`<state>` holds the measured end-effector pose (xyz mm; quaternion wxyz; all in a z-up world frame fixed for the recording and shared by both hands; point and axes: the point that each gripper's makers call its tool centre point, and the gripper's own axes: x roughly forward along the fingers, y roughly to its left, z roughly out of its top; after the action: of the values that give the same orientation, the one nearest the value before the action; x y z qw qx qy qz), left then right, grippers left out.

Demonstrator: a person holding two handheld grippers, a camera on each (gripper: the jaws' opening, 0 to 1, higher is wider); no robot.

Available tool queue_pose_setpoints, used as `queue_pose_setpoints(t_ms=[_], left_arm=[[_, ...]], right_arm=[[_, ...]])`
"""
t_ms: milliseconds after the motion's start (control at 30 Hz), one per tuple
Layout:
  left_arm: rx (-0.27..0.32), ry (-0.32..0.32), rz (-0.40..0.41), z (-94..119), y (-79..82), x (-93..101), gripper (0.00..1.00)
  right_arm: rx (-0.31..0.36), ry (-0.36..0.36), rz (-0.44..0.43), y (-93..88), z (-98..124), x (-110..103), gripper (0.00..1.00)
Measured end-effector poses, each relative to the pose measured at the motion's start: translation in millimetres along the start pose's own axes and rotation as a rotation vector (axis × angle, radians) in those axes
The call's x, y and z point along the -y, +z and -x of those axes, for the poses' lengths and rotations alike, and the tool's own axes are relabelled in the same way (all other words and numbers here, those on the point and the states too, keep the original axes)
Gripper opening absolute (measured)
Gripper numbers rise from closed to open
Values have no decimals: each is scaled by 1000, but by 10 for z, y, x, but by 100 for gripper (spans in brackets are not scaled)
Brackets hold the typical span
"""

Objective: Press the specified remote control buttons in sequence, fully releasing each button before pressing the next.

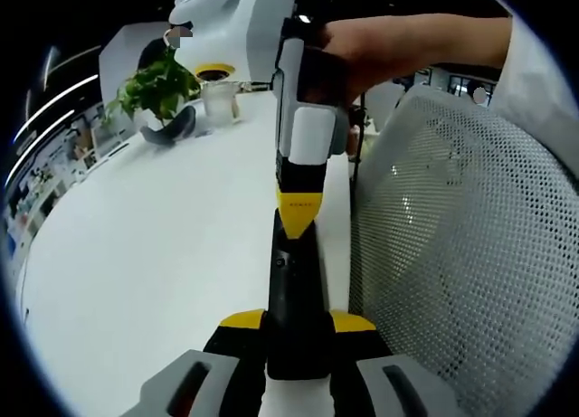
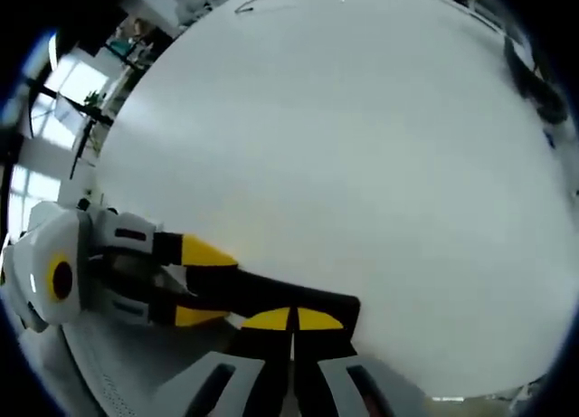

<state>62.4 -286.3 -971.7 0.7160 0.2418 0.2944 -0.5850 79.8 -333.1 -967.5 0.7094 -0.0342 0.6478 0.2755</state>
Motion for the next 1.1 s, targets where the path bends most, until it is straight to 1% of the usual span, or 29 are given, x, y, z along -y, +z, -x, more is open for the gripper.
queue_pose_setpoints(t_ms=[67,233,300,367,400,567,600,633,700,767,900,1033,1100], left_arm=[[1,-1,3,-1,-1,-1,24],[1,-2,6,-4,0,-2,24],[2,-3,6,-2,3,-2,24],[2,-3,6,-4,7,0,24],[2,-2,7,-5,7,0,24],[3,-2,7,-6,11,1,24],[3,-2,7,-7,10,-1,24],[3,-2,7,-7,10,-2,24],[3,-3,7,-9,9,-4,24],[2,-3,6,-5,10,-1,24],[4,-2,8,-7,13,1,24],[3,-2,6,-3,15,6,24],[3,-3,6,-4,14,5,24]], right_arm=[[1,-13,33,-2,-4,-7,0],[9,-23,77,-4,-2,-3,0],[16,-16,80,-7,3,5,0],[41,-15,80,-14,8,5,0],[46,-6,148,-5,3,4,0],[37,-25,202,-5,-4,-13,0],[27,-24,255,-4,-4,-7,0],[31,-24,236,-3,-8,-11,0],[25,-28,239,0,-9,-8,0],[27,-31,303,-2,-8,-11,0],[31,-24,281,-7,7,-9,0],[18,-3,302,-17,16,-49,0],[11,-2,312,-15,14,-66,2]])
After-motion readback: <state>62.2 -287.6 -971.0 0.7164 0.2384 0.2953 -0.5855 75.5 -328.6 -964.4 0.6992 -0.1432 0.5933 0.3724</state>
